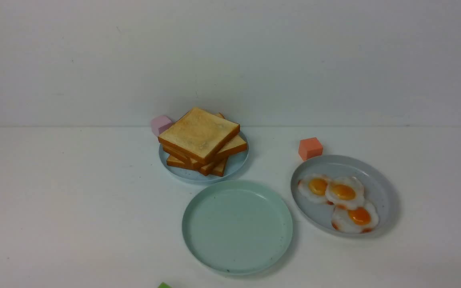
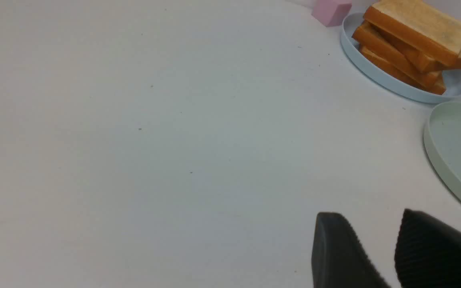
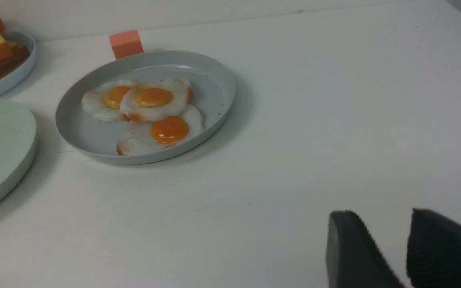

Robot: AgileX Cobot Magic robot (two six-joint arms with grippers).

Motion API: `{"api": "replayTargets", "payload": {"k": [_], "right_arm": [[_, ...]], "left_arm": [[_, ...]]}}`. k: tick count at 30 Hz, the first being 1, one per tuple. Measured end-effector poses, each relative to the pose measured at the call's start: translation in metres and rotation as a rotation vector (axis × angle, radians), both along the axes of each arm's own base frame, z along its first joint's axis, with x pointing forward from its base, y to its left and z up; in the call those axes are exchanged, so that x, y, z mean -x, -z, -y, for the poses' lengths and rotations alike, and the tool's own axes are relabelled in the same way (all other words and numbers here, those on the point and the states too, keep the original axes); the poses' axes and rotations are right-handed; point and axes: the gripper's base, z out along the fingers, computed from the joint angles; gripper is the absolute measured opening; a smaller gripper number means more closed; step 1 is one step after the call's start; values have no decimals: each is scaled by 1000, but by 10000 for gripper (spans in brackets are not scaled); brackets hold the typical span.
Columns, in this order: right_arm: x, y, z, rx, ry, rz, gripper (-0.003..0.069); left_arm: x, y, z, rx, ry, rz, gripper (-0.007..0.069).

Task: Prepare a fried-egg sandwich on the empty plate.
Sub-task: Use the left arm to grab a slice of bread

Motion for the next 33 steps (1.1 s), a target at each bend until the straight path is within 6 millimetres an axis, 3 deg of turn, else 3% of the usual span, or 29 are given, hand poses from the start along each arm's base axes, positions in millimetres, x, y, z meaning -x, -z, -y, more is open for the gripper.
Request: {"api": "replayTargets", "payload": {"k": [21, 24, 29, 33], "right_arm": [[0, 0, 0, 0, 0, 0, 241], [0, 0, 0, 0, 0, 0, 241], [0, 0, 0, 0, 0, 0, 241], [0, 0, 0, 0, 0, 0, 241]], "left_arm": [[-1, -3, 0, 19, -8, 36, 237], [-3, -9, 1, 146, -30, 101, 237], [-5, -26, -1, 662, -115, 255, 237], [-4, -32, -5, 788, -151, 324, 237]]}}
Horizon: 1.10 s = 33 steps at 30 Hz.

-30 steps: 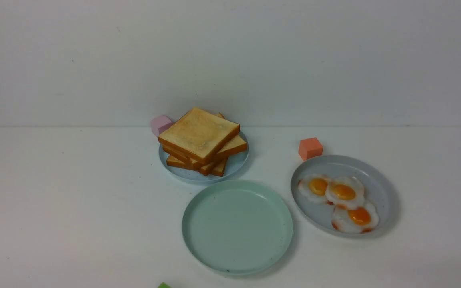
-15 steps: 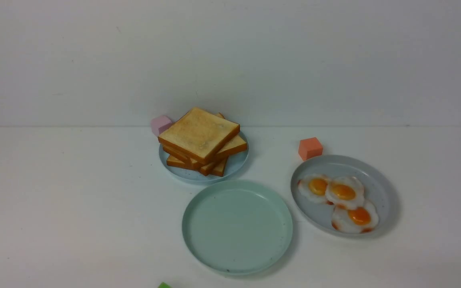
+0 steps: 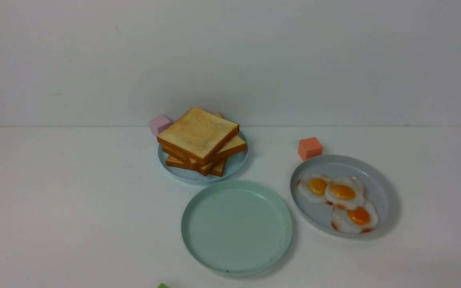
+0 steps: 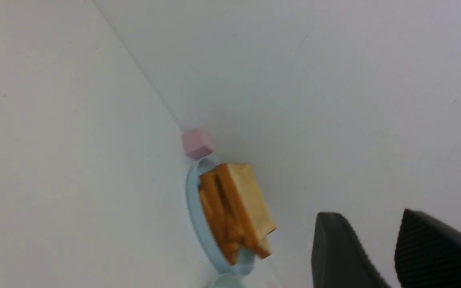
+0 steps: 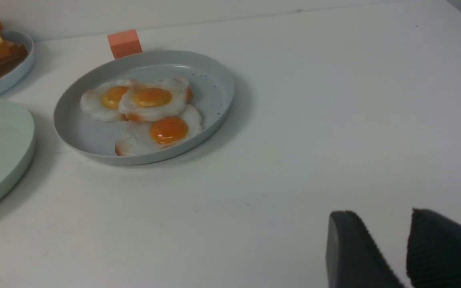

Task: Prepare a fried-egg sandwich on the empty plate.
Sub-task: Use the left arm to grab a slice of bread

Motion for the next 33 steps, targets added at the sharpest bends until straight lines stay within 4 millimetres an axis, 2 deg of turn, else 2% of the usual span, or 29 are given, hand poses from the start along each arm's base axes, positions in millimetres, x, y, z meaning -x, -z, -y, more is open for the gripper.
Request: {"api": "replayTargets", "payload": {"k": [2, 6, 8, 10, 11, 15, 17, 18, 19, 23, 27, 31, 33], "right_arm": [[0, 0, 0, 0, 0, 0, 241], [0, 0, 0, 0, 0, 0, 241], [0, 0, 0, 0, 0, 0, 241], [0, 0, 0, 0, 0, 0, 241], [0, 0, 0, 0, 0, 0, 241], [-1, -2, 0, -17, 4, 35, 241], [-2, -5, -2, -142, 17, 77, 241], [-2, -5, -2, -159, 19, 82, 241], [-3, -9, -3, -285, 33, 124, 241], [-4, -19, -4, -602, 70, 235, 241], [-4, -27, -1, -767, 93, 326, 241], [-3, -38, -3, -781, 63, 342, 241], [3, -61, -8, -712, -19, 313, 241]], "left_arm": [[1, -7, 2, -39, 22, 1, 237], [8, -34, 8, -189, 79, 38, 234], [12, -58, 14, -298, 174, 58, 209], [11, -65, 19, -348, 237, 29, 195], [10, -77, 26, -426, 343, -8, 174], [-4, -98, 50, -612, 714, -242, 140], [-14, -107, 61, -695, 880, -362, 137], [-16, -106, 62, -706, 908, -393, 137], [-24, -114, 67, -753, 973, -435, 137], [-55, -120, 78, -813, 1065, -538, 137], [-81, -108, 86, -851, 1096, -584, 137], [-101, -97, 91, -924, 1111, -562, 129], [-112, -98, 95, -937, 1111, -548, 104]]}}
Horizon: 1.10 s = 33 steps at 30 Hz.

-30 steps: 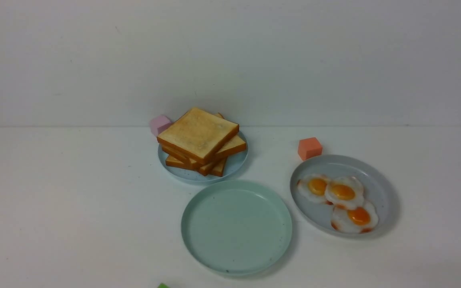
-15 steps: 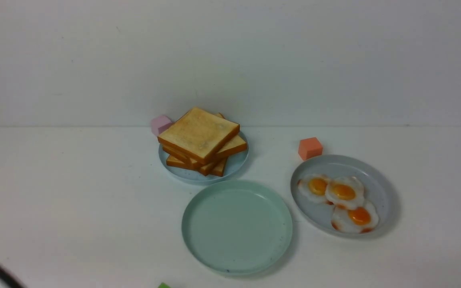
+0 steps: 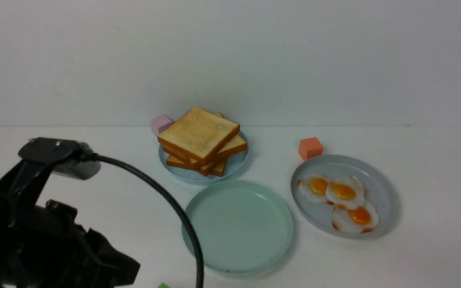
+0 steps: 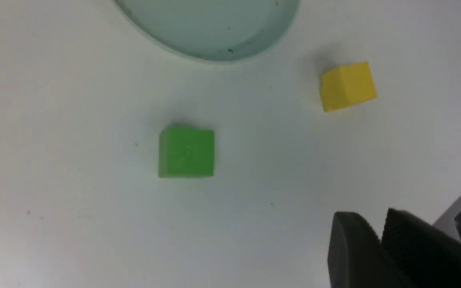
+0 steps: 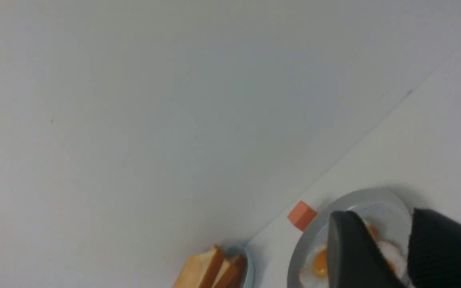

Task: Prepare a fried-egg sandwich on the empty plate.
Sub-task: Use the left arm to grab a slice of bread

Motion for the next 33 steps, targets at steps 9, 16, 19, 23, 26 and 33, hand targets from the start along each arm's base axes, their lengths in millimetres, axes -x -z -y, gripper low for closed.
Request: {"api": "replayTargets", "payload": {"k": [9, 16, 19, 23, 26, 33], "right_arm": [[12, -110, -16, 641, -476, -549, 239], [-19, -159, -30, 829, -627, -596, 234], [-21, -163, -37, 853, -687, -577, 234], [-19, -164, -40, 858, -723, -555, 234], [-20, -166, -42, 848, -724, -532, 235], [-18, -167, -47, 797, -768, -511, 237]], "left_arm": [[-54, -36, 30, -16, 125, 84, -13], [-108, -43, 77, -126, 120, 199, -13], [-143, -29, 87, -190, 80, 242, 34], [-181, 6, 100, -268, 79, 274, 203], [-199, 29, 107, -298, 76, 306, 324], [-233, 90, 116, -410, 111, 403, 442]]}}
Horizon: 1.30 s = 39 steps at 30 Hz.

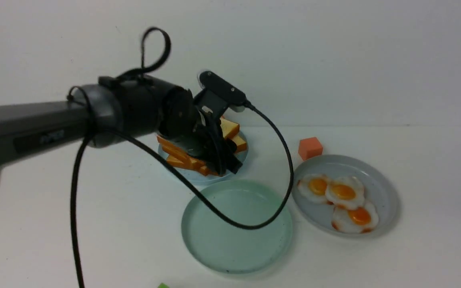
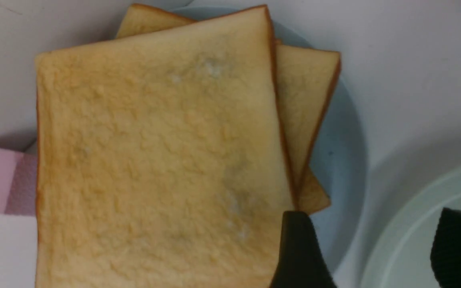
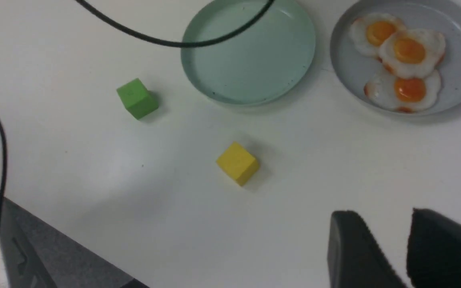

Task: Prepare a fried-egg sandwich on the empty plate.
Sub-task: Use the left arm to grab a slice of bread

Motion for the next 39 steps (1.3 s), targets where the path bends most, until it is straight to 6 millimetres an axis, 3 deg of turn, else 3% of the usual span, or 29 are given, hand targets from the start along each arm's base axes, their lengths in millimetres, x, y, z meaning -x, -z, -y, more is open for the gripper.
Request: {"api": "replayTargets", "payload": {"k": [5, 12, 17, 23, 31, 39], "right_arm": [[3, 0, -3, -31, -26, -36, 237], [6, 1, -5, -49, -42, -60, 237], [4, -1, -6, -63, -38, -40, 237], [4, -2, -7, -79, -42, -37, 237], [5, -2, -8, -90, -49, -44, 237], [5, -2, -8, -90, -49, -44, 237]], "left_arm": [[-3, 1, 0, 53, -73, 1, 428], [5, -56, -6, 177, -218, -23, 370], [-7, -70, -4, 171, -270, -79, 300], [-28, -45, 3, 131, -247, -100, 282], [-34, -30, 6, 96, -216, -95, 332], [-45, -2, 8, 36, -195, -81, 344]]}}
